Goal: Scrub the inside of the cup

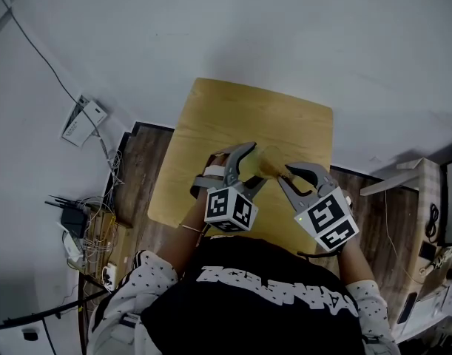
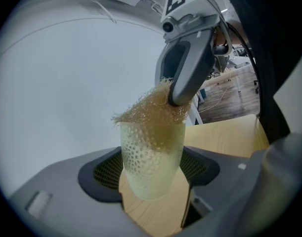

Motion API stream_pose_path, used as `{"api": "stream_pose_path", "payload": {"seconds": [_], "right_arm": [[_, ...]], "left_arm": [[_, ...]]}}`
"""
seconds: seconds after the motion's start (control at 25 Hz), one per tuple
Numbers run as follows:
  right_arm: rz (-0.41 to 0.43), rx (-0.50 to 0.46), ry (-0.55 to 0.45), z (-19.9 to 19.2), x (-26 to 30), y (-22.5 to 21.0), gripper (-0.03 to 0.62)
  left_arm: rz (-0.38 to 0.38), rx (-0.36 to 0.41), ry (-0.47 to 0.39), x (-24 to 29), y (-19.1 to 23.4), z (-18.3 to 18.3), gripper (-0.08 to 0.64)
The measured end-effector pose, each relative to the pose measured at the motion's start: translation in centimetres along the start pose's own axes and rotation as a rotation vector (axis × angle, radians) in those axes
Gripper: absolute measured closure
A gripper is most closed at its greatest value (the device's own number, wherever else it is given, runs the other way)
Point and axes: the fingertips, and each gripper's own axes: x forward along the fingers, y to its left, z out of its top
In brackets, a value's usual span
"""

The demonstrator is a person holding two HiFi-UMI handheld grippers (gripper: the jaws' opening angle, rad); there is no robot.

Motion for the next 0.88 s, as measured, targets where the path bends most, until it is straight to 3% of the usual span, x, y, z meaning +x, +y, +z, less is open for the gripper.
{"api": "stream_pose_path", "payload": {"seconds": [0.24, 0.4, 0.88], "right_arm": [[0.026, -0.057, 0.068, -0.5, 0.5, 0.2, 0.508], [0.030, -0.101, 0.093, -0.6, 0.9, 0.3, 0.508], [0.089, -0.051, 0.097, -0.9, 2.1, 0.7, 0.508]], "left_arm": [[-0.006, 0.099, 0.004, -0.1, -0.5, 0.9, 0.201], [-0.021, 0.102, -0.013, -0.1, -1.1, 1.7, 0.201], [-0.037, 0.213, -0.045, -0.4, -2.0, 3.5, 0.201]]}}
